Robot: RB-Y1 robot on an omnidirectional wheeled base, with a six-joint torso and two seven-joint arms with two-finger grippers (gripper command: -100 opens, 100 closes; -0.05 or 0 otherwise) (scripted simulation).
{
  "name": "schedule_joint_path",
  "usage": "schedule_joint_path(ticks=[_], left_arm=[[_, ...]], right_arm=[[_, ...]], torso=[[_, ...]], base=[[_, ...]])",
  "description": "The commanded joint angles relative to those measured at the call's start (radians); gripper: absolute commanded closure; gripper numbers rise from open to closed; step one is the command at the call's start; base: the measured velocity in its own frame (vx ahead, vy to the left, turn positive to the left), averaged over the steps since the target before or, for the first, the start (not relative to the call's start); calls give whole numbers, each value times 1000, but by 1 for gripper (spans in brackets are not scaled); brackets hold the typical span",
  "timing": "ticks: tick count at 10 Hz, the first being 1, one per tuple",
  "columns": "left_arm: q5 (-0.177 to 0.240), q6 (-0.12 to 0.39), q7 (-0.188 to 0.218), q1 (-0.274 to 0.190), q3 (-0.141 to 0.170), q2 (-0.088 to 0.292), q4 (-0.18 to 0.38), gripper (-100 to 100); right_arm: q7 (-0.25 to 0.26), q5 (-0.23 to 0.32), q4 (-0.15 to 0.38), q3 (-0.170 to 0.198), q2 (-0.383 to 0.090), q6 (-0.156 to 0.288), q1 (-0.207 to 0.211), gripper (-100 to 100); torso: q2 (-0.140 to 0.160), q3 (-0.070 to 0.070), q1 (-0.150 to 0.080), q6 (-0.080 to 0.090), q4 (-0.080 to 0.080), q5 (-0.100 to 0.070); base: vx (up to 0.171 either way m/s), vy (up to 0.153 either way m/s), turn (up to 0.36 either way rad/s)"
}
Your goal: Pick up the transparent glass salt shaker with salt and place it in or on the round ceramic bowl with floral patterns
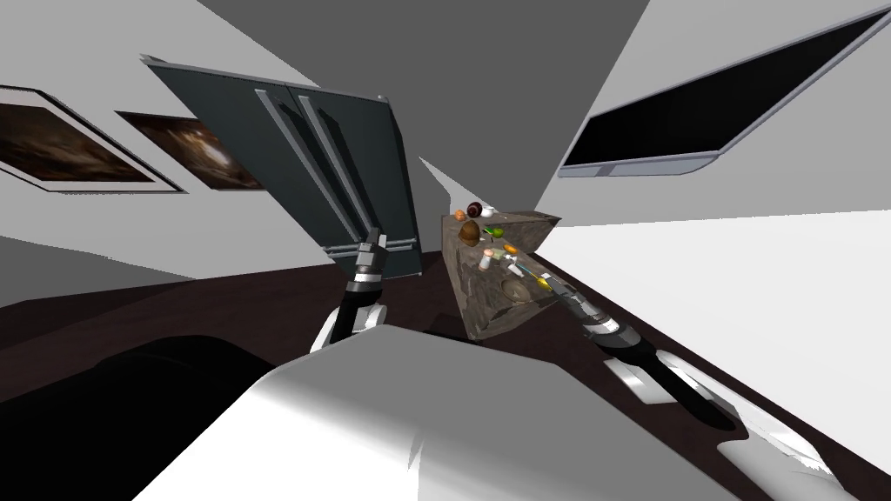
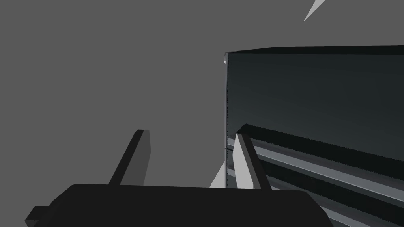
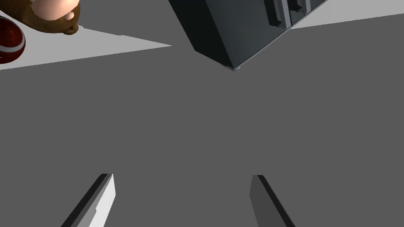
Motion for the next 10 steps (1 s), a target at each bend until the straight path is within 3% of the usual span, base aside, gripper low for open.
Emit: schedule_joint_path(ticks=[1, 3, 4, 6, 10], left_arm=[[0, 0, 0, 0, 0, 0, 0, 0], [0, 0, 0, 0, 0, 0, 0, 0], [0, 0, 0, 0, 0, 0, 0, 0], [0, 0, 0, 0, 0, 0, 0, 0], [0, 0, 0, 0, 0, 0, 0, 0]], right_arm=[[0, 0, 0, 0, 0, 0, 0, -100], [0, 0, 0, 0, 0, 0, 0, -100], [-4, -14, -7, 5, 17, -39, -4, -100], [-8, -26, -8, 10, 19, -77, -7, -100], [-18, -29, 36, 29, -51, -116, 9, -100]], torso=[[0, 0, 0, 0, 0, 0], [0, 0, 0, 0, 0, 0], [0, 0, 0, 0, 0, 0], [-3, -2, 8, 0, -1, 2], [-10, -6, 11, 0, -2, 3]], base=[[-7, -10, 27], [1, 2, -6], [55, 74, -211], [57, 152, -155], [137, 155, -95]])
